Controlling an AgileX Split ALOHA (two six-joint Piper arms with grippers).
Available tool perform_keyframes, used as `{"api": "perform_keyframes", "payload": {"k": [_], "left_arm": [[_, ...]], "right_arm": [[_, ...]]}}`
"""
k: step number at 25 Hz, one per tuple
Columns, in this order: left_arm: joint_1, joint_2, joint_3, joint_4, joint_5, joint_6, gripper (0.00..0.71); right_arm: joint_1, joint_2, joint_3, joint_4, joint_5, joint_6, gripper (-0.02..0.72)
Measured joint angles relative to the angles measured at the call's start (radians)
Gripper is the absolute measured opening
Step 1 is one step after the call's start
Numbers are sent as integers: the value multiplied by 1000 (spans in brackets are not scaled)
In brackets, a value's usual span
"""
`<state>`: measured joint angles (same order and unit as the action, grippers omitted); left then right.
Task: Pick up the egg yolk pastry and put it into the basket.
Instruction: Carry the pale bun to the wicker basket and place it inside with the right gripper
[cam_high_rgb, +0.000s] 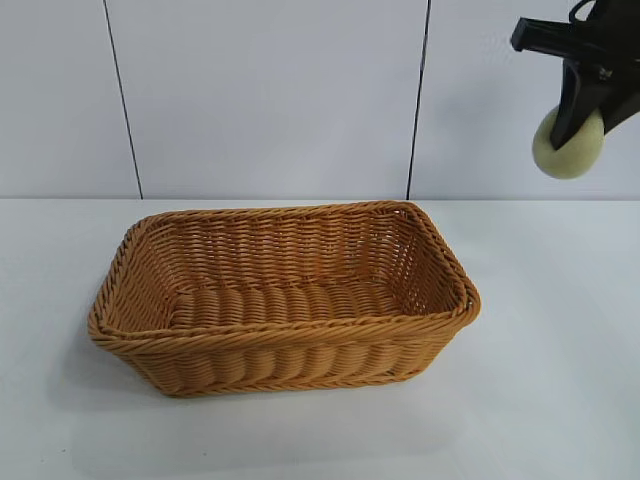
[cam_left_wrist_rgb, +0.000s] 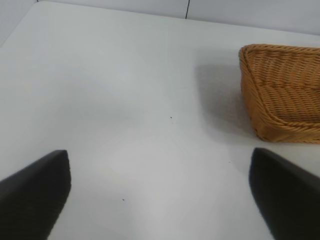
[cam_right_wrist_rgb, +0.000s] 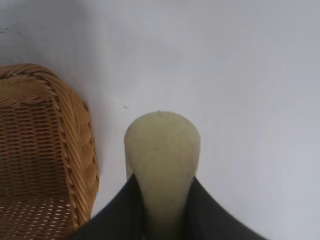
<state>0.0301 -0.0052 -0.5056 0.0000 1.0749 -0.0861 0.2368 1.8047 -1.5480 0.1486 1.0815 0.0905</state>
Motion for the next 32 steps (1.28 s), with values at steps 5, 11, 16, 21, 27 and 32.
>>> {"api": "perform_keyframes", "payload": {"k": [5, 11, 16, 21, 27, 32], "left_arm": [[0, 0, 0, 0, 0, 0, 695], [0, 0, 0, 0, 0, 0, 695], [0, 0, 0, 0, 0, 0, 695], [0, 0, 0, 0, 0, 0, 695], [0, 0, 0, 0, 0, 0, 695], [0, 0, 0, 0, 0, 0, 695]], "right_arm": [[160, 0, 0, 1, -84, 62, 115], [313, 38, -3, 8, -228, 123, 115], [352, 163, -5, 17, -281, 138, 115], [354, 296, -5, 68, -364, 138, 115], [354, 348, -5, 80, -392, 131, 193], [354, 345, -5, 51, -355, 93, 594]]}}
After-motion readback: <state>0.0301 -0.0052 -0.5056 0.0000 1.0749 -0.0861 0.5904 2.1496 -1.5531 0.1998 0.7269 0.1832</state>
